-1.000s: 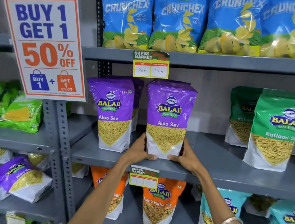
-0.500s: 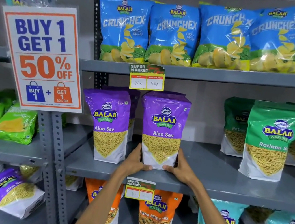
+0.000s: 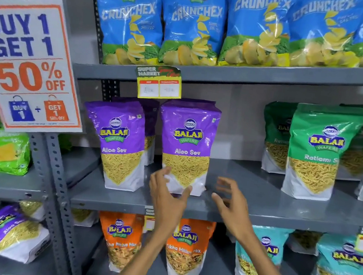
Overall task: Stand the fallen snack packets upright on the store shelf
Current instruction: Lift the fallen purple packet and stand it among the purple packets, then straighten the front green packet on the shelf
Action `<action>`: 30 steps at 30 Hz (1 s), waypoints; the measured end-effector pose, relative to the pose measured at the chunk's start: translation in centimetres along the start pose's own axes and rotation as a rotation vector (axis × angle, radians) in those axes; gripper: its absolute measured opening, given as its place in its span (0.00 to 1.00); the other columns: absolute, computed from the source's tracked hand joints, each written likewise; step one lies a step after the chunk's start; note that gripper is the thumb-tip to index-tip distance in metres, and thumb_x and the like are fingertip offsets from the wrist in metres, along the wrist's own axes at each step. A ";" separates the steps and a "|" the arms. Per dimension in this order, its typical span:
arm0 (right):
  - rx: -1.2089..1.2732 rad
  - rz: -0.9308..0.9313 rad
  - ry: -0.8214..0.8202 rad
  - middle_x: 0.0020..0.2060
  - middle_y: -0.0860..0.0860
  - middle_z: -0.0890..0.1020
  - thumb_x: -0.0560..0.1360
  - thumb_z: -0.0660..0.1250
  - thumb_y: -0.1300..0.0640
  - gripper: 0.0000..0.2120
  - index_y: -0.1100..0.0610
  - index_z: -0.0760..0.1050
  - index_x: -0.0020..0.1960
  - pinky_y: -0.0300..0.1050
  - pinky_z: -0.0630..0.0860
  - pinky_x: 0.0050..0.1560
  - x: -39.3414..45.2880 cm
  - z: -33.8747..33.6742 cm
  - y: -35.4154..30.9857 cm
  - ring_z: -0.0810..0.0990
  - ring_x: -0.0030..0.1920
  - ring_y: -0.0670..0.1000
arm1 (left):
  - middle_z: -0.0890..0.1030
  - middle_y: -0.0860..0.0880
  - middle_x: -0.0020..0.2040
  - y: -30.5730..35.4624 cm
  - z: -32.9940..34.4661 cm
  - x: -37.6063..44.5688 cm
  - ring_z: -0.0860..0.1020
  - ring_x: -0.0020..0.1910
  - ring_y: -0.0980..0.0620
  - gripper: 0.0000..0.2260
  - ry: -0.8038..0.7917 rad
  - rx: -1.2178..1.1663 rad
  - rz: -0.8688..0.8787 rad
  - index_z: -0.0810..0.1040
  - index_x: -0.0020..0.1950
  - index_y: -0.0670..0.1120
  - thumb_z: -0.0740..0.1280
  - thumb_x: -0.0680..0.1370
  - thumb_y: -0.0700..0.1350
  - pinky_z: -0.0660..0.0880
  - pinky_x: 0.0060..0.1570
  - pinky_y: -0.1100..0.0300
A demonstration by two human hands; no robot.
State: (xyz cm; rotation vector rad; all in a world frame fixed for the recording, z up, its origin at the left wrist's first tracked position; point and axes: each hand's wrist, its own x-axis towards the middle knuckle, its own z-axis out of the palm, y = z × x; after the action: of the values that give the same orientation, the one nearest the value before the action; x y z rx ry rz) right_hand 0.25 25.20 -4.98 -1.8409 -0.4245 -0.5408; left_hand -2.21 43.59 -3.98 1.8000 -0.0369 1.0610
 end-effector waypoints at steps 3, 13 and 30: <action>-0.092 -0.064 0.147 0.50 0.45 0.85 0.79 0.69 0.61 0.06 0.51 0.80 0.53 0.41 0.81 0.52 -2.1 -5.0 0.9 0.84 0.49 0.43 | 0.79 0.53 0.51 4.2 4.4 -4.1 0.77 0.45 0.54 0.18 -0.050 -0.170 0.037 0.76 0.56 0.52 0.77 0.72 0.40 0.77 0.48 0.53; -0.271 0.104 0.378 0.67 0.62 0.72 0.67 0.76 0.47 0.41 0.63 0.65 0.72 0.61 0.68 0.71 4.0 -24.2 8.9 0.71 0.69 0.64 | 0.75 0.46 0.66 10.0 26.6 -5.0 0.76 0.65 0.48 0.45 -0.493 -0.233 -0.253 0.69 0.72 0.41 0.85 0.61 0.48 0.73 0.64 0.56; 0.039 0.215 -0.142 0.67 0.49 0.75 0.69 0.80 0.51 0.41 0.52 0.60 0.73 0.47 0.71 0.66 8.2 -28.7 13.8 0.74 0.69 0.52 | 0.81 0.44 0.63 10.7 30.5 -4.7 0.81 0.57 0.46 0.33 -0.630 -0.273 -0.440 0.71 0.68 0.43 0.74 0.67 0.22 0.82 0.43 0.67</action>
State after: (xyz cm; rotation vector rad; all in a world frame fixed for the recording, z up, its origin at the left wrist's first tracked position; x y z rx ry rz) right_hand 9.93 -6.15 -3.25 -1.8656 -0.3239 -0.2552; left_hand 9.45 13.14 -2.65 1.7157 -0.1520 0.1487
